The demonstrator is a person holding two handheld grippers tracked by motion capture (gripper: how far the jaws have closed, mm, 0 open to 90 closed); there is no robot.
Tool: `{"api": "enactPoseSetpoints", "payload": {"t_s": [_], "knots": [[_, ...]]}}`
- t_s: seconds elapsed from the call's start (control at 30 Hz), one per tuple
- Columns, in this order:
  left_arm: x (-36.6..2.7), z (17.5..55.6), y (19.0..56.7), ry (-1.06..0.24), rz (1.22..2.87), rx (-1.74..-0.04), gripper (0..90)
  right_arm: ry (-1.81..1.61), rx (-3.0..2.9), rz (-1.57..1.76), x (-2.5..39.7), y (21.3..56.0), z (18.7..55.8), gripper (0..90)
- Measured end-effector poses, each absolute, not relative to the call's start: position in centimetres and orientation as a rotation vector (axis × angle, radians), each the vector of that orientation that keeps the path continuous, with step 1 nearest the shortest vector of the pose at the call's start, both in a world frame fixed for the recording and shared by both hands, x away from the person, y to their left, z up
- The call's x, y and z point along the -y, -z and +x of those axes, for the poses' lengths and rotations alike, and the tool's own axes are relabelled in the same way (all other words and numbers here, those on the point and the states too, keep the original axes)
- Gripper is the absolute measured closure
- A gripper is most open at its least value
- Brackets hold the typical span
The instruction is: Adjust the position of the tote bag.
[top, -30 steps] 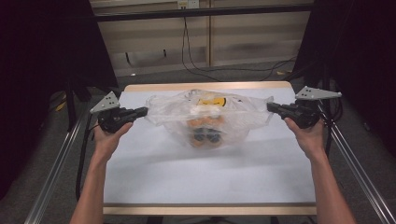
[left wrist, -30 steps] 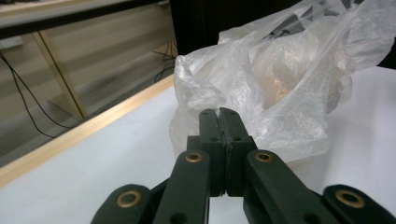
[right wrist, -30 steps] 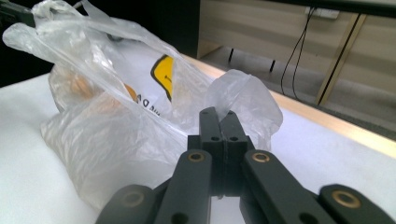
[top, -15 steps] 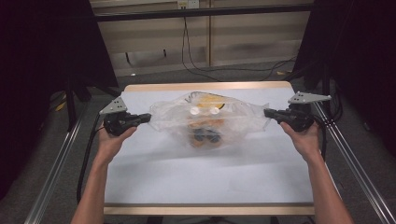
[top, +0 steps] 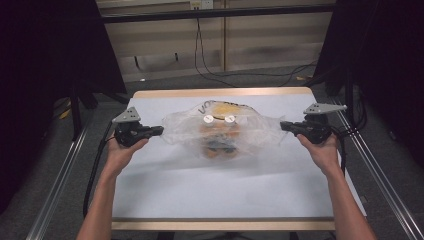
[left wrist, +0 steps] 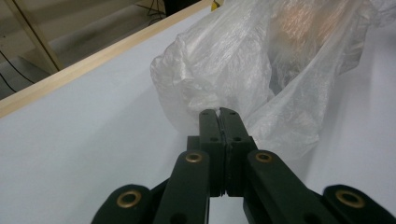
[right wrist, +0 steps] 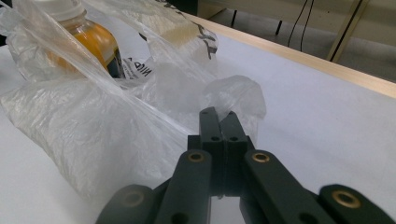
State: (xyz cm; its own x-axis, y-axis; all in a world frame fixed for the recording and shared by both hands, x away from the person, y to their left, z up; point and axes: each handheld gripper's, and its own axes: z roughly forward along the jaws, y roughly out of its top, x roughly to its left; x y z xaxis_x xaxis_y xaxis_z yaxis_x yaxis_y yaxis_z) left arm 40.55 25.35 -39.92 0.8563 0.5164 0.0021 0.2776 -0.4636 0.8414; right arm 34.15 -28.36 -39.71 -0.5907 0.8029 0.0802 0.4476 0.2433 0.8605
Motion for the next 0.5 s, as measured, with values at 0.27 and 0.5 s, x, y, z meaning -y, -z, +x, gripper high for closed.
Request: {"api": "enactPoseSetpoints", "payload": {"t_s": [0.27,0.5], "knots": [[-24.9,40.8,40.8,-0.304,2.154,-0.602,89.6,-1.259,-2.178,1.155,28.0,40.6,34.5,90.0],[-24.5,40.9,41.6,-0.312,2.218,-0.602,89.6,-1.228,-2.219,1.168,27.9,41.4,34.8,90.0]]}}
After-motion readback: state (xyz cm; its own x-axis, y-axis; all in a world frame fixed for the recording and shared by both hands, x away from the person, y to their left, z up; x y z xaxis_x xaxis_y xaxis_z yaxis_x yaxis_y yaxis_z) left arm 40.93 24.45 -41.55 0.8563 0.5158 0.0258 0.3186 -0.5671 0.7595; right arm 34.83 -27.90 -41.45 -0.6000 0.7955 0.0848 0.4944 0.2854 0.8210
